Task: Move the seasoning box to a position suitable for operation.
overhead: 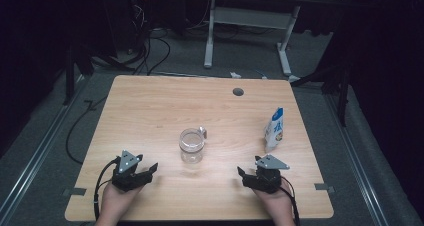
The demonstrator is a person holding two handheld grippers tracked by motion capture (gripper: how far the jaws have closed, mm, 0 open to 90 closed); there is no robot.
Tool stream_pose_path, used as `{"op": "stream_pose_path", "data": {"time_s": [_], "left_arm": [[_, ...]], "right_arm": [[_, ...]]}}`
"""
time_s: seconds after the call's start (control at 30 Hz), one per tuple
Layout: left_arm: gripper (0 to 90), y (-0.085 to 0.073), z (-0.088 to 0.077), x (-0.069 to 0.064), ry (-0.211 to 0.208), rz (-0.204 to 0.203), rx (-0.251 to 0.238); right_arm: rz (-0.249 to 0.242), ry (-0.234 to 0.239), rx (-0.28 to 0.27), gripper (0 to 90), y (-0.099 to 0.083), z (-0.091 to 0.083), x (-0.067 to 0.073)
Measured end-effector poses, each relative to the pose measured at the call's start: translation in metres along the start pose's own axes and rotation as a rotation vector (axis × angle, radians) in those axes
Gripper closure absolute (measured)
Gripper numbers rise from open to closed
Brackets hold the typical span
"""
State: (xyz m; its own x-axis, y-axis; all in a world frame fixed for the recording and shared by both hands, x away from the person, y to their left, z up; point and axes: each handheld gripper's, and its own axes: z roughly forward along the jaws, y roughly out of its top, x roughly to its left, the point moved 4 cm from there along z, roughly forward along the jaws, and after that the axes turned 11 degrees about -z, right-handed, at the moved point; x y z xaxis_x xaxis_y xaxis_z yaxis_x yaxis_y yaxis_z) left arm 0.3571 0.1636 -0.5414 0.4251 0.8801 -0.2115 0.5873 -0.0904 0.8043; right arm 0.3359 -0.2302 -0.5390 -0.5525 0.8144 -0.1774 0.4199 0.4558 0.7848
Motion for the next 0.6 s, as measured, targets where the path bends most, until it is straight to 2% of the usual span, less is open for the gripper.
{"op": "stream_pose_path", "data": {"time_s": [0.03, 0.1, 0.23, 0.3, 0.43, 0.6], "left_arm": [[34.9, 0.0013, 0.0001, 0.0003, -0.006, -0.009, -0.01], [36.1, 0.0013, 0.0028, 0.0012, -0.008, -0.018, -0.012], [39.2, -0.0008, 0.0063, 0.0011, 0.001, -0.009, 0.002], [41.7, -0.0031, 0.0056, 0.0017, 0.037, 0.01, 0.01], [41.9, -0.004, 0.0036, 0.0029, 0.042, 0.013, 0.006], [43.0, -0.0013, -0.0007, 0.004, 0.024, 0.007, 0.009]], "right_arm": [[0.0, 0.0, 0.0, 24.1, 0.0, 0.0, 0.0], [0.024, 0.001, -0.005, 30.1, -0.001, -0.0005, -0.0001], [0.028, 0.006, -0.003, 35.0, -0.0024, -0.0001, 0.0012], [0.031, 0.024, -0.007, 35.1, -0.0017, 0.0008, 0.0022], [0.023, 0.04, -0.006, 34.0, -0.001, 0.0018, 0.004], [0.006, 0.04, -0.009, 31.8, 0.0011, 0.002, 0.0076]]}}
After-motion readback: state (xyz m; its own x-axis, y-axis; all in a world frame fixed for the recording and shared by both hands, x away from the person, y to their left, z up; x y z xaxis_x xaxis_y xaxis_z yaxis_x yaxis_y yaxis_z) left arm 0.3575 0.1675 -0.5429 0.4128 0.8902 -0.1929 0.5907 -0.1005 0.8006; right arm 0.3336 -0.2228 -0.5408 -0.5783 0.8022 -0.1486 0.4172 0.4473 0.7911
